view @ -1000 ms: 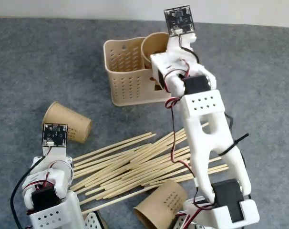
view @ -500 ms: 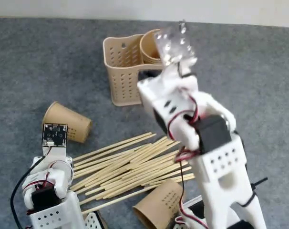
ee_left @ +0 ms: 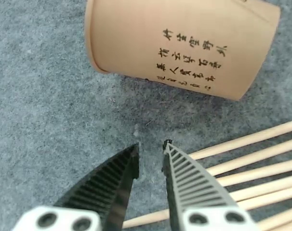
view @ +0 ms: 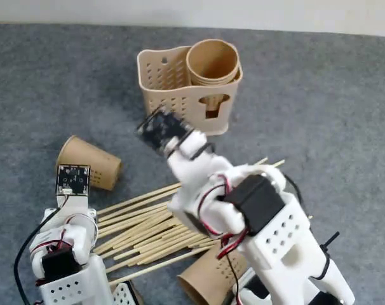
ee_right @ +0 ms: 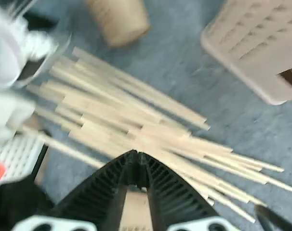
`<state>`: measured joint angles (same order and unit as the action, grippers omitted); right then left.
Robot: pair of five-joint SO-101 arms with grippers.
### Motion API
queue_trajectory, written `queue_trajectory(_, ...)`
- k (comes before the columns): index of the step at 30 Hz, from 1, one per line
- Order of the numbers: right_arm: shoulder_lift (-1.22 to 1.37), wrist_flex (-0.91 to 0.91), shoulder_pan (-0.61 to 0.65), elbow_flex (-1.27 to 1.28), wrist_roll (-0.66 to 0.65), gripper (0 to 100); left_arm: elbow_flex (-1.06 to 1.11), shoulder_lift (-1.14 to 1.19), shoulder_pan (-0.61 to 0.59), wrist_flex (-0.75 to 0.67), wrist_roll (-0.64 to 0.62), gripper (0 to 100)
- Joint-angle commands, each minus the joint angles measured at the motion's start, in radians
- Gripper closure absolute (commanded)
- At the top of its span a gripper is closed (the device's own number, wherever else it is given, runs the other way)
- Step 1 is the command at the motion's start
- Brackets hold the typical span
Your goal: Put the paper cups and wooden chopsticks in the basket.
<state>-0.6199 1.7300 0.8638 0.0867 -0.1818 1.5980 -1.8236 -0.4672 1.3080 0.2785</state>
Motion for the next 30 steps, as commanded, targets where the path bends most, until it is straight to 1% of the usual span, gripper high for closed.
queue_trajectory(1,-0.039,0.03,0.074,0.025,-0.012,99.2,-0.008,-0.015,-0.015,-0.011,0.005,90)
queue_trajectory(4,-0.039,0.03,0.119,0.14,-0.015,99.2,-0.008,-0.015,-0.019,-0.011,0.005,90)
queue_trajectory(8,-0.041,0.03,0.162,0.282,-0.015,99.2,-0.01,-0.015,-0.079,-0.017,0.005,90)
queue_trajectory(10,-0.041,0.03,0.166,0.329,-0.015,99.2,-0.012,-0.015,-0.087,-0.018,0.005,90)
queue_trajectory(19,-0.041,0.03,0.171,0.367,-0.014,99.2,-0.015,-0.015,-0.088,-0.018,0.005,90)
queue_trajectory(23,-0.053,0.031,0.226,0.412,-0.008,99.2,-0.016,-0.015,-0.09,-0.018,0.005,90)
queue_trajectory(28,-0.159,0.03,0.375,0.473,0.064,99.2,-0.016,-0.015,-0.09,-0.018,0.005,90)
queue_trajectory(30,-0.191,0.028,0.41,0.49,0.078,99.1,-0.016,-0.015,-0.09,-0.018,0.005,90)
